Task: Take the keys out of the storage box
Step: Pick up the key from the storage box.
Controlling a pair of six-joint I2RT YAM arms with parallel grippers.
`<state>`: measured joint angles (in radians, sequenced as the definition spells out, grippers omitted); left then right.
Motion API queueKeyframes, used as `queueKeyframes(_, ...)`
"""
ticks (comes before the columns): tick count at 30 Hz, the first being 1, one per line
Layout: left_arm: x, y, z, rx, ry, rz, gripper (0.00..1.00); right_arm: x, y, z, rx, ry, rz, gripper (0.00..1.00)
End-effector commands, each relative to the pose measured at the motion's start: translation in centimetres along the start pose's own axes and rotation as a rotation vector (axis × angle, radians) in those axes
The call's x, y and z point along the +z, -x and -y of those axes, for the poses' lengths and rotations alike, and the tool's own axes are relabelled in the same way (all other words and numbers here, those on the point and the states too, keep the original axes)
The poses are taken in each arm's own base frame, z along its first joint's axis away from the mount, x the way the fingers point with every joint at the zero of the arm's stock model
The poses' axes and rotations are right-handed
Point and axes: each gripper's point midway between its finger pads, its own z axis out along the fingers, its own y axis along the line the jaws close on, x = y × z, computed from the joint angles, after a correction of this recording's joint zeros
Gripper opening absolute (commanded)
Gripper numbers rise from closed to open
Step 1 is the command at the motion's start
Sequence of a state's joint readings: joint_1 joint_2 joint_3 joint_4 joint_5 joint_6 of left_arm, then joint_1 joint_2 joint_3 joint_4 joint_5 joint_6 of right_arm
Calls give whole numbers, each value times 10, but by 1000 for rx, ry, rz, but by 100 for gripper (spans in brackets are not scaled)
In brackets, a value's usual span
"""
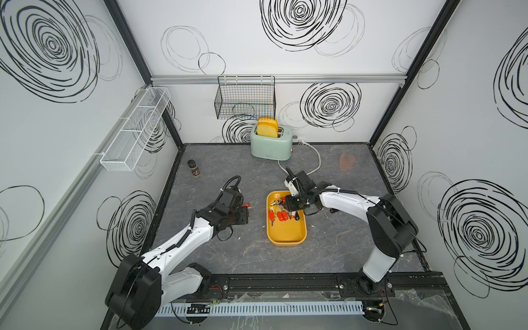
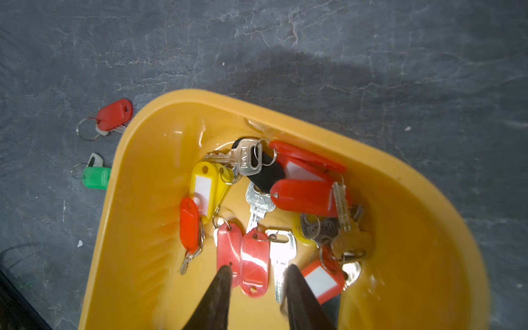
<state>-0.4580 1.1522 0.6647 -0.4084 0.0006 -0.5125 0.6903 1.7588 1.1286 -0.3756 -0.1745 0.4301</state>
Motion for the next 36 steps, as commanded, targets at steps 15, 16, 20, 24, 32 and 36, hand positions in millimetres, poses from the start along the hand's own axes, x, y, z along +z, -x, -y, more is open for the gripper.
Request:
queueKeyframes(15, 4, 2, -2, -10, 1, 21, 55, 25, -8, -4, 37, 5, -72, 39)
queueKeyframes(16, 5, 2, -2, -9, 1, 21, 54, 26, -8, -5, 37, 7, -73, 39)
queueKeyframes(20, 6, 2, -2, -10, 3, 20, 54, 31, -10, -7, 32, 3, -85, 38)
queueKeyframes(24, 6, 2, -2, -9, 4, 17, 54, 36, -11, -5, 35, -9, -94, 38)
queueKeyframes(32, 7, 1, -3, -7, 8, 14, 53, 38, -9, -2, 35, -33, -91, 30)
queueKeyframes(36, 8, 1, -3, -7, 9, 12, 53, 39, -9, -1, 34, -35, -91, 27)
